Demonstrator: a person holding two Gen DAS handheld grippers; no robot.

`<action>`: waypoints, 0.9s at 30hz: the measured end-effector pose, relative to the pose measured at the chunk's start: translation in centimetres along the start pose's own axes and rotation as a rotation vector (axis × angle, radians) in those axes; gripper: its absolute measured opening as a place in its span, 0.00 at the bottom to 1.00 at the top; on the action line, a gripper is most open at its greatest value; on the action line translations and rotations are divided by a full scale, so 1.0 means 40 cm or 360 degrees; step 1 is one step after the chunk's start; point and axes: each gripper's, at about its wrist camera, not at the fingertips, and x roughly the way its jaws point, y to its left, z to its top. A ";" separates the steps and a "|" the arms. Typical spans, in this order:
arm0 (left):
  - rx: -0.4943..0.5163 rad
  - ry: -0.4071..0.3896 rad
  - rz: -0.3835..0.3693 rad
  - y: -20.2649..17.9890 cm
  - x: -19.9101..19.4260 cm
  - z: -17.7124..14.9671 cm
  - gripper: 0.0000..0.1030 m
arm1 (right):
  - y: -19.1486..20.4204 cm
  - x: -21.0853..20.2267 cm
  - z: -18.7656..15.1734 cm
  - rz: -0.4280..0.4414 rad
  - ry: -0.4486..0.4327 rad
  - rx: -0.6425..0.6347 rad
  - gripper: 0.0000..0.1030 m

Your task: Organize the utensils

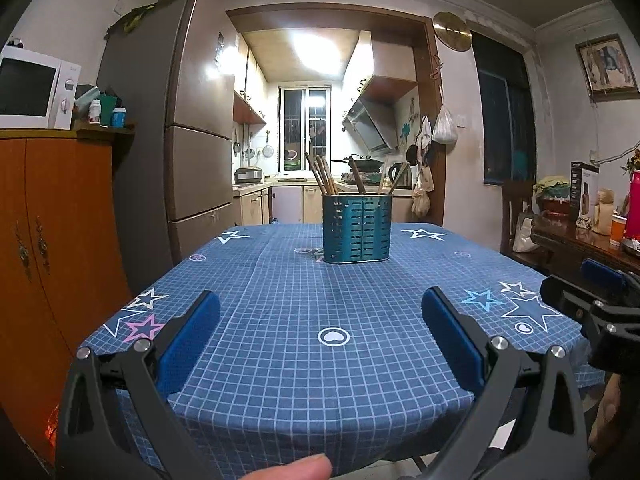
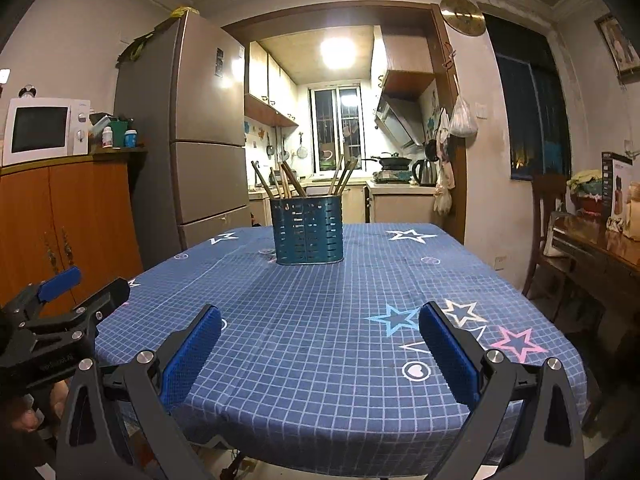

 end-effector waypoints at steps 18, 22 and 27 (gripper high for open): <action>-0.0011 -0.0003 0.0041 0.010 0.008 0.014 0.95 | -0.058 -0.019 0.003 -0.0041 -0.0009 0.0008 0.96; -0.0009 0.0008 0.0050 0.007 0.010 0.009 0.95 | -0.052 -0.020 0.003 -0.0038 -0.0011 -0.0006 0.96; -0.0018 0.0028 0.0042 0.006 0.013 0.004 0.95 | -0.050 -0.017 0.002 -0.0030 -0.0008 -0.0014 0.96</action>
